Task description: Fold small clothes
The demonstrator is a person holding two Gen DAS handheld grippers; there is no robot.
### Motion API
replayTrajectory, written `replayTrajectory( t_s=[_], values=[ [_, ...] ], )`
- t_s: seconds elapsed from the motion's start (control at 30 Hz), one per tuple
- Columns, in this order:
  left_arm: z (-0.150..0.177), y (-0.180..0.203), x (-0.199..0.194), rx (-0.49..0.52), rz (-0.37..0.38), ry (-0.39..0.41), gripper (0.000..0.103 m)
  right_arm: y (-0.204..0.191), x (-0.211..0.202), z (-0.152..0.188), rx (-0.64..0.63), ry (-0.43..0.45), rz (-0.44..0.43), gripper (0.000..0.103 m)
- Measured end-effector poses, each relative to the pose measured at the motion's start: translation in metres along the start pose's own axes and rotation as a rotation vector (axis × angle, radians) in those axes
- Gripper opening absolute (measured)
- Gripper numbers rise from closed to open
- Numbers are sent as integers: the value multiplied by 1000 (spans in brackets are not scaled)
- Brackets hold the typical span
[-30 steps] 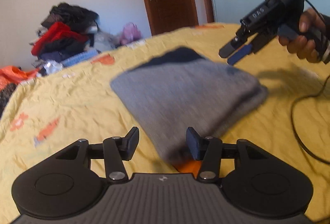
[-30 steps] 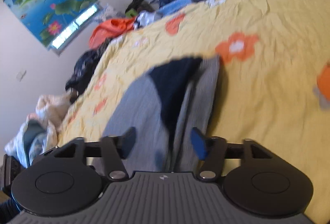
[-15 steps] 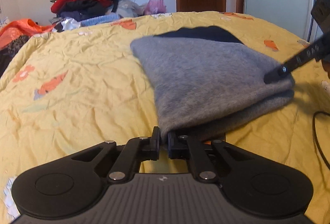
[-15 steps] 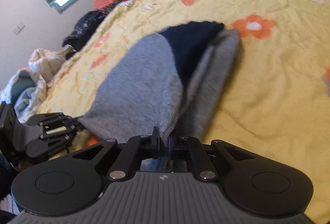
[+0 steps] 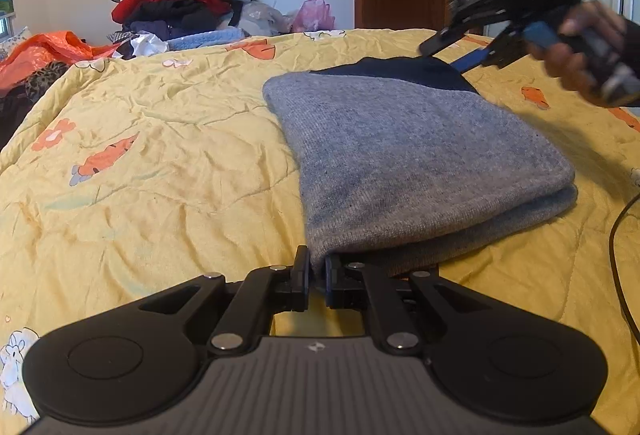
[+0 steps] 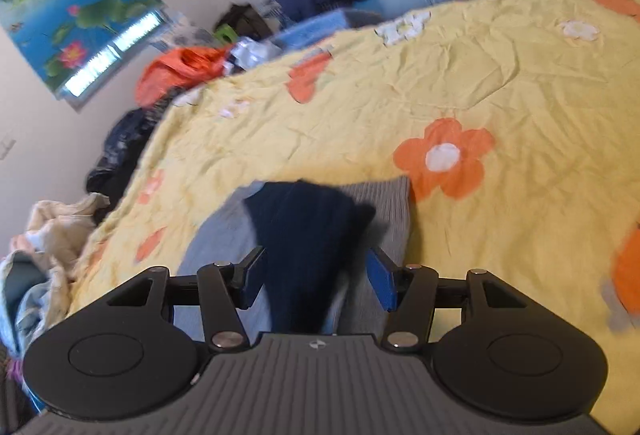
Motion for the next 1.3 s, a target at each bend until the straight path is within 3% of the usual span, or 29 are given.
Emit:
replayTrajectory(
  t_s=[0.07,0.1,0.13,0.17,0.2,0.3,0.43,0.5,0.6,0.7,0.77,0.87,0.93,1.0,1.03,1.07,1.13,1.2,1.3],
  values=[
    [0,-2,0,-16,6,3,6,0,28,-5,15,-50,59,57],
    [0,-3,0,-23,9,3,6,0,38,-5,35,-69,49,47],
    [0,-4,-1,-29,12,2,7,-1,43,-4,68,-78,9,22],
    [0,-5,-1,-32,15,3,7,-2,44,-5,83,-85,-19,21],
    [0,-5,-1,-33,16,4,7,-4,38,-5,68,-58,-18,13],
    [0,-5,0,-30,18,11,7,7,26,-7,44,-3,19,8],
    [-1,-5,2,-30,15,13,7,38,48,4,94,-38,65,8],
    [0,-5,2,-30,15,13,7,29,45,8,62,-4,91,15],
    [0,-4,2,-30,13,10,7,18,38,2,27,24,154,47],
    [1,-3,1,-27,7,13,7,4,4,-12,-16,196,227,49],
    [1,-2,1,-27,5,14,7,-26,-13,-11,-87,265,173,54],
    [0,-2,1,-27,5,12,7,-72,-13,8,-277,269,112,72],
    [0,-2,0,-30,5,12,7,-91,6,25,-405,240,151,70],
    [1,-2,-1,-32,6,15,7,-83,39,42,-458,138,219,68],
    [2,-2,-1,-34,7,18,7,-72,50,48,-467,157,233,75],
    [2,-2,-1,-36,7,20,7,-62,54,51,-457,205,213,77],
    [1,-2,-2,-33,4,19,7,-51,55,45,-368,182,183,78],
    [0,-1,-5,-31,17,10,7,-59,53,42,-409,159,216,78],
    [-5,-6,-30,-113,110,61,12,-58,24,36,-302,177,205,80]
  ],
)
Point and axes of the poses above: each gripper's, at about its wrist camera, not at the fingertips, and x roughly the way its jaws point, y to its right, z to its underside, the point moved 6 cm from there along x, roughly the way its jaws point, and after that the axes turned 13 degrees about z, right-handed, at the moved point
